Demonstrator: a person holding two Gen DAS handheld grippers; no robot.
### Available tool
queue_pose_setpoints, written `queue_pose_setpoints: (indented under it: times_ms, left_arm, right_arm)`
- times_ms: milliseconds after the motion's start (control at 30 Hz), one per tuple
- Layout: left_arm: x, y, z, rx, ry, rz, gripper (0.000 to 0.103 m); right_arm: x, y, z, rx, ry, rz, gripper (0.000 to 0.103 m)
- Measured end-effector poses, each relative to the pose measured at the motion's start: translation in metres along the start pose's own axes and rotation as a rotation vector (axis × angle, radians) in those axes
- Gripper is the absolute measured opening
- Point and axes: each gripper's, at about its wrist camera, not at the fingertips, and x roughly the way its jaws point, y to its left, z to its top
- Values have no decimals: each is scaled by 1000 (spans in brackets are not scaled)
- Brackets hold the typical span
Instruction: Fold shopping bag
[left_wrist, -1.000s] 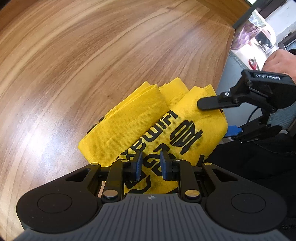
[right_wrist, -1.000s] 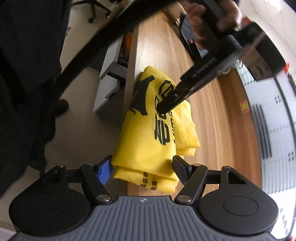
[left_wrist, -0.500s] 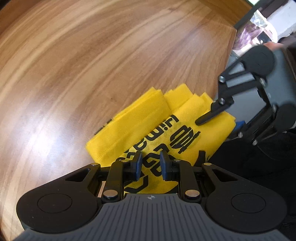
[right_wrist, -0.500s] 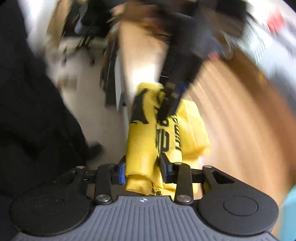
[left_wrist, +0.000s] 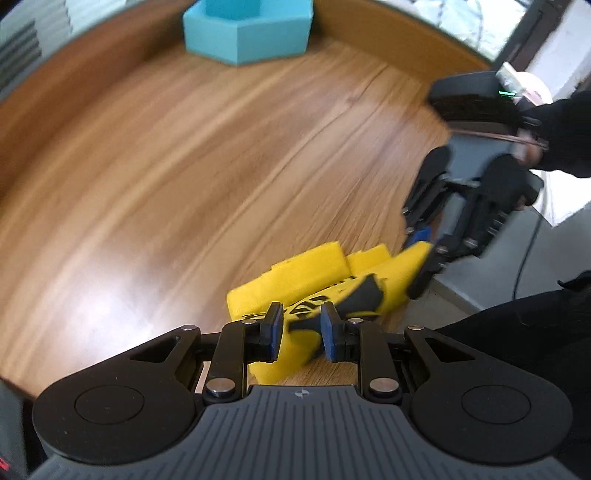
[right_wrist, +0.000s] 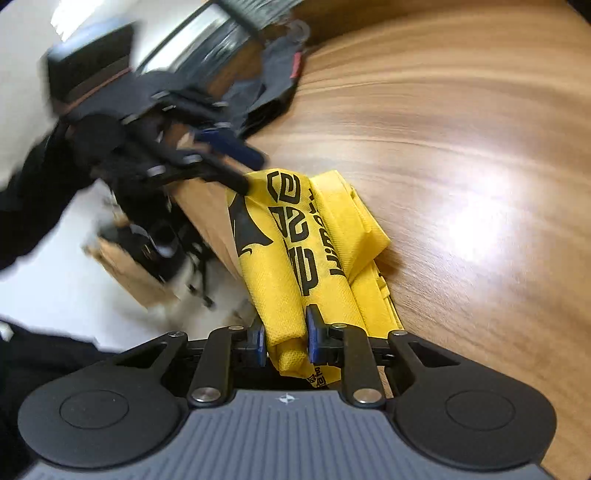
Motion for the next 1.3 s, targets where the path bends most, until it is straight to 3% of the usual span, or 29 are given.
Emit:
queue_pose_setpoints:
  times_ms: [200, 300, 467, 700, 933, 1133, 1267, 1300]
  left_arm:
    - [14, -11, 8, 79, 33, 12, 25]
    - [26, -8, 18, 76, 33, 15, 27]
    - [40, -1, 37, 63, 57, -8, 41]
    - [70, -3, 56, 66, 132, 5, 41]
    - [96, -5, 61, 61, 180, 24, 41]
    - [84, -3, 29, -26, 75, 42, 42]
    - [81, -8, 20, -40, 44, 68, 42]
    - [81, -8, 21, -37, 42, 70, 42]
  right_arm:
    - [-14, -43, 0, 213, -76, 112, 23]
    - [-14, -50, 0, 257, -89, 130, 23]
    - [-20, -58, -3, 311, -111, 144, 20]
    - [-27, -73, -6, 360, -132, 138, 20]
    - [-32, -85, -7, 397, -147, 50, 23]
    - [-27, -69, -5, 341, -145, -55, 23]
    - [-23, -51, 2, 284, -142, -147, 33]
    - [-28, -40, 3, 250, -157, -215, 35]
